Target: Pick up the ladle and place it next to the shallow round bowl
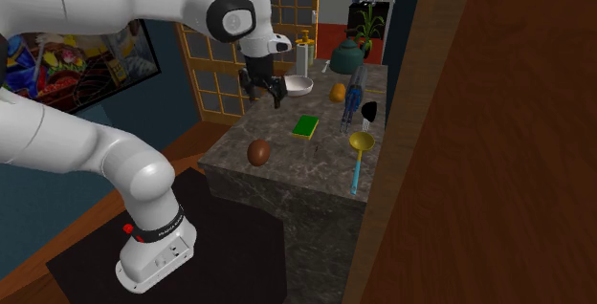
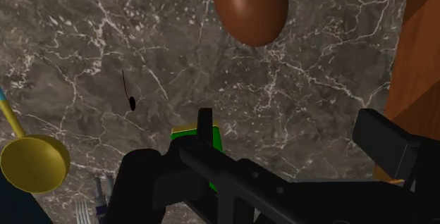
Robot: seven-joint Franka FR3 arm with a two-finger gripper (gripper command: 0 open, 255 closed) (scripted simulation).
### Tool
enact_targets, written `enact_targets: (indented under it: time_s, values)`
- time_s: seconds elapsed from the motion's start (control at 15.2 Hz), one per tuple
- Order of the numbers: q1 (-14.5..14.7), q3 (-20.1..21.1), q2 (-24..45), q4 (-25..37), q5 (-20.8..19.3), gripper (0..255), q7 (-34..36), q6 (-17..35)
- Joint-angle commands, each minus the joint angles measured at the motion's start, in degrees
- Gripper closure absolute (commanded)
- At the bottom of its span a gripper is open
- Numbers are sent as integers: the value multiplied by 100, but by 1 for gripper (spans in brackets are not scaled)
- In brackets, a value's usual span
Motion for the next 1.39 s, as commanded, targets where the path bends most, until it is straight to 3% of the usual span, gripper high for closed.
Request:
enact_targets:
  time_s: [0.0,0.4,0.73,0.99,1.32]
  values:
    - [-49,-187,220,-35,-144,0,-257,293]
    - [-113,-775,1158,181,-399,0,-1020,1140]
    - [-95,-1260,2090,569,-360,0,-1717,1800]
    - [-71,-1609,2924,1009,-93,0,-2363,2260]
    - [-156,-1888,4059,1728,559,0,-3295,2688]
